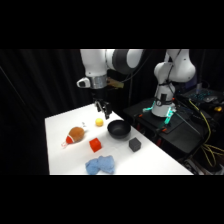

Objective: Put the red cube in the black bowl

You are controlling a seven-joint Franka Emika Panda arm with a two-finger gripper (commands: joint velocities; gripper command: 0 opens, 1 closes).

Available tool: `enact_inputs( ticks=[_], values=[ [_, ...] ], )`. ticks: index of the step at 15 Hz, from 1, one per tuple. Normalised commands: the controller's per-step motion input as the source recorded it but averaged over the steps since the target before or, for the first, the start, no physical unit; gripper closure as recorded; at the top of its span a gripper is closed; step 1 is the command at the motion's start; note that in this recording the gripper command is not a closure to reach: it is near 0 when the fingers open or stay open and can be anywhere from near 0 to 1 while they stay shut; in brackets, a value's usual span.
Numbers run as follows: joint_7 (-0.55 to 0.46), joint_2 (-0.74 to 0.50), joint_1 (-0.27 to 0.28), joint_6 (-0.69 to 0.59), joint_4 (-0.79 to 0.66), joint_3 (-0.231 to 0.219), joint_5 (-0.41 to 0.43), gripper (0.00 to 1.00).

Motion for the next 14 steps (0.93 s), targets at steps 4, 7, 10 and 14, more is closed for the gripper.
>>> enact_inputs(
  ticks=[4,7,10,14],
  values=[
    [-0.06,0.1,-0.027,0.05,0.08,0.017,0.05,0.0],
    [-0.14,0.37,-0.045,0.21,0.34,0.029,0.127,0.0],
    [-0.08,0.4,-0.034,0.27,0.38,0.037,0.066,0.0],
    [-0.07,0.28,-0.063,0.28,0.24,0.066,0.149,0.0]
  ],
)
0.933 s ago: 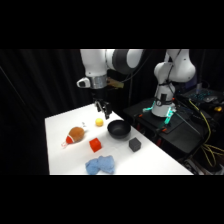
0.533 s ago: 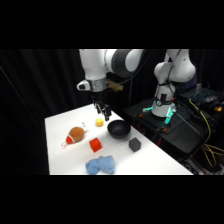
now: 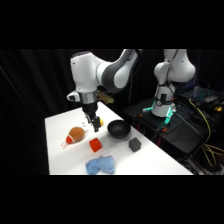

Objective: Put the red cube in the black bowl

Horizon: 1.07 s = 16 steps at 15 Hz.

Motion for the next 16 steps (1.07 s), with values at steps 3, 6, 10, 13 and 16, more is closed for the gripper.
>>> enact_inputs(
  ticks=[3,6,10,13,16],
  values=[
    [-0.06,0.21,-0.083,0.31,0.11,0.1,0.192,0.0],
    [-0.07,0.22,-0.1,0.29,0.08,0.121,0.188,0.0],
    [-0.04,0.2,-0.081,0.3,0.04,0.112,0.13,0.0],
    [0.02,0.12,-0.031,0.26,-0.01,0.046,0.022,0.0],
    [0.08,0.07,0.016,0.24,-0.03,-0.024,-0.06,0.0]
  ],
)
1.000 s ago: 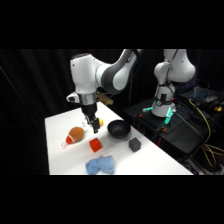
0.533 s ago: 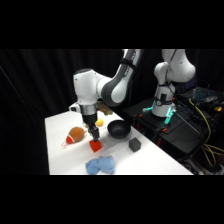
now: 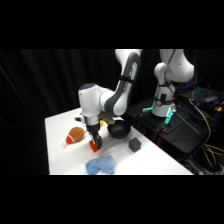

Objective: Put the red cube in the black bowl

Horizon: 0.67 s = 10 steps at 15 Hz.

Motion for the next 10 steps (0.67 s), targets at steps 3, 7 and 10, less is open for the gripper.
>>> enact_inputs(
  ticks=[3,7,10],
  values=[
    [0.12,0.06,0.072,0.21,-0.02,-0.086,-0.122,0.0],
    [0.12,0.07,0.071,0.17,0.01,-0.084,-0.114,0.0],
    [0.12,0.06,0.081,0.12,0.06,-0.105,-0.128,0.0]
  ],
)
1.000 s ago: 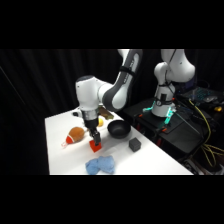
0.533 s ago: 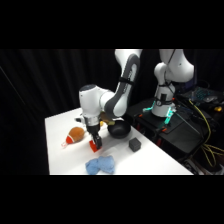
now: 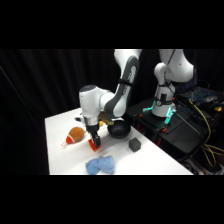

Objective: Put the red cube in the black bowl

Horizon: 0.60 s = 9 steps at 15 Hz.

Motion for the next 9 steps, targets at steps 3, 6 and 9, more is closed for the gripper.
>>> enact_inputs(
  ticks=[3,6,9],
  values=[
    [0.11,0.05,0.07,0.09,0.08,-0.106,-0.121,0.0],
    [0.11,0.06,0.077,0.07,0.09,-0.094,-0.116,0.0],
    [0.09,0.07,0.081,0.04,0.11,-0.071,-0.091,0.0]
  ],
)
